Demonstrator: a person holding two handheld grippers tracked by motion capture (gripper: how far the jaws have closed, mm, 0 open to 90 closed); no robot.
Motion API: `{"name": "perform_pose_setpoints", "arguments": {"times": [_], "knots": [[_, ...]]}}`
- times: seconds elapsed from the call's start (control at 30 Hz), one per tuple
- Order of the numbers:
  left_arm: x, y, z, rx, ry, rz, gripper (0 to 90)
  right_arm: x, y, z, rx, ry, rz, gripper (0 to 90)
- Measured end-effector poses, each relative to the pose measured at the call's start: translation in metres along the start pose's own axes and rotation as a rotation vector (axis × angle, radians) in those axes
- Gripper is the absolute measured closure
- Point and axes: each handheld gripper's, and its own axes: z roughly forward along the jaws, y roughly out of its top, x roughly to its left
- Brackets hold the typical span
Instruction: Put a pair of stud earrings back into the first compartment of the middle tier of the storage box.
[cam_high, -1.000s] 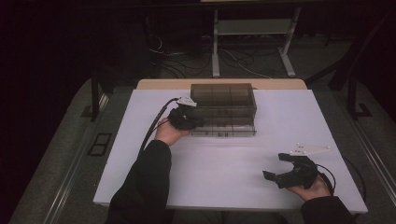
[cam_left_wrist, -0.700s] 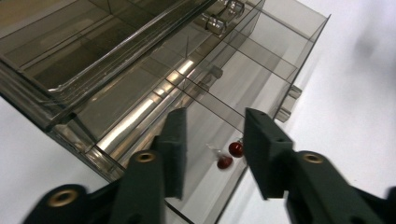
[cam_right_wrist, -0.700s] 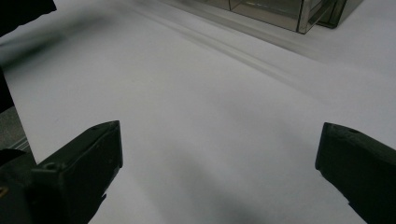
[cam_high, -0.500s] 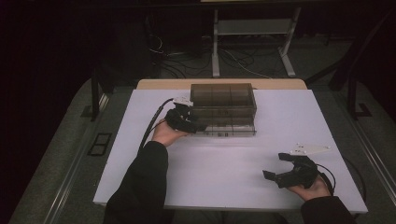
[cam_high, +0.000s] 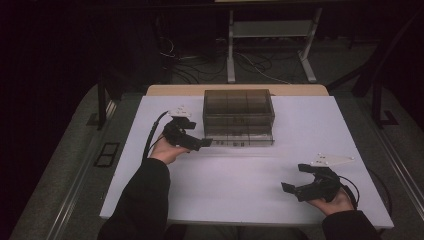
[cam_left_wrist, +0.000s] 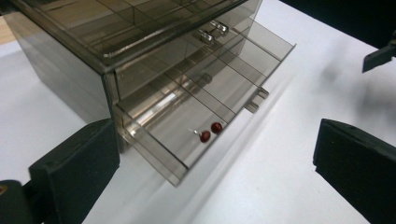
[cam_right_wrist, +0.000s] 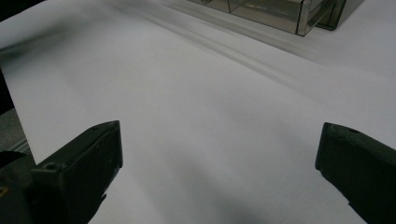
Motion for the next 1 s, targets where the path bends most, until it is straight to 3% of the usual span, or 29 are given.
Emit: {"name": "perform_pose_setpoints", "arguments": {"times": [0.6, 1.0], "knots": [[-0.021, -0.042, -0.036, -0.094, 0.075, -0.037, 0.0, 0.001, 0.0, 0.0, 0.0, 0.001, 0.002, 0.2], [-0.036, -0.069, -0.044, -0.159, 0.094, -0.066, 0.0, 0.001, 0.0, -0.001, 0.0, 0.001, -0.001, 0.2]]}}
